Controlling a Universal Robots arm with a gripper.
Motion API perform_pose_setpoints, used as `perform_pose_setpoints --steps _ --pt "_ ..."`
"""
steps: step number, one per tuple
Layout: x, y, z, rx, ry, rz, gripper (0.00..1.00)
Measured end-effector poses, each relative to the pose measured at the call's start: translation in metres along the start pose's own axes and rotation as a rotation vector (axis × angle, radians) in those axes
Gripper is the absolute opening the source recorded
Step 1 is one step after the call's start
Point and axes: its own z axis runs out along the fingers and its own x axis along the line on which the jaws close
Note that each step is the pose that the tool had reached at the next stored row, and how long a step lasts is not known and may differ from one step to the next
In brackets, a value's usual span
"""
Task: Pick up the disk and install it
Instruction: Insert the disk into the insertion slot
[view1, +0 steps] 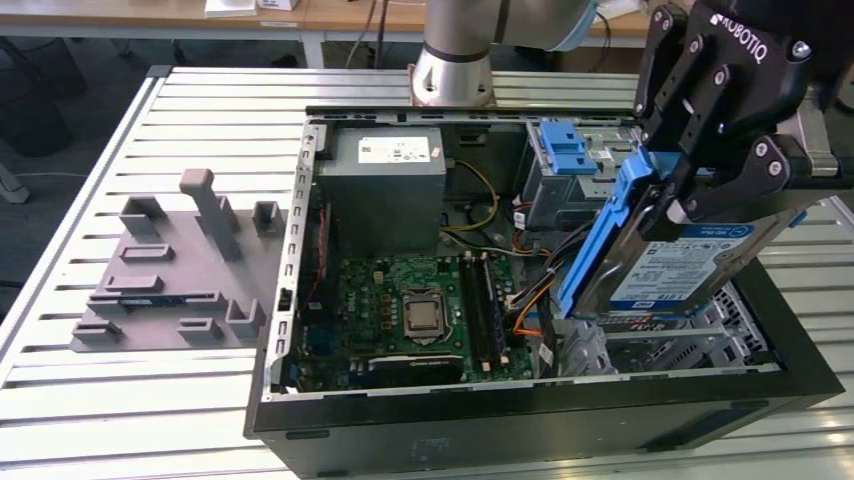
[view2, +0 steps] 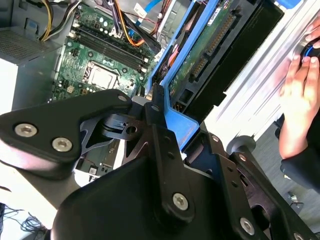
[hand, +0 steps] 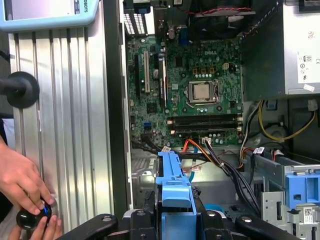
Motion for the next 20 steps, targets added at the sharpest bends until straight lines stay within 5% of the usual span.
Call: perform_pose_setpoints --steps 20 --pt "-0.0008 -0.0126 0.0083 0.0001 -0.0001 0.0 0.37"
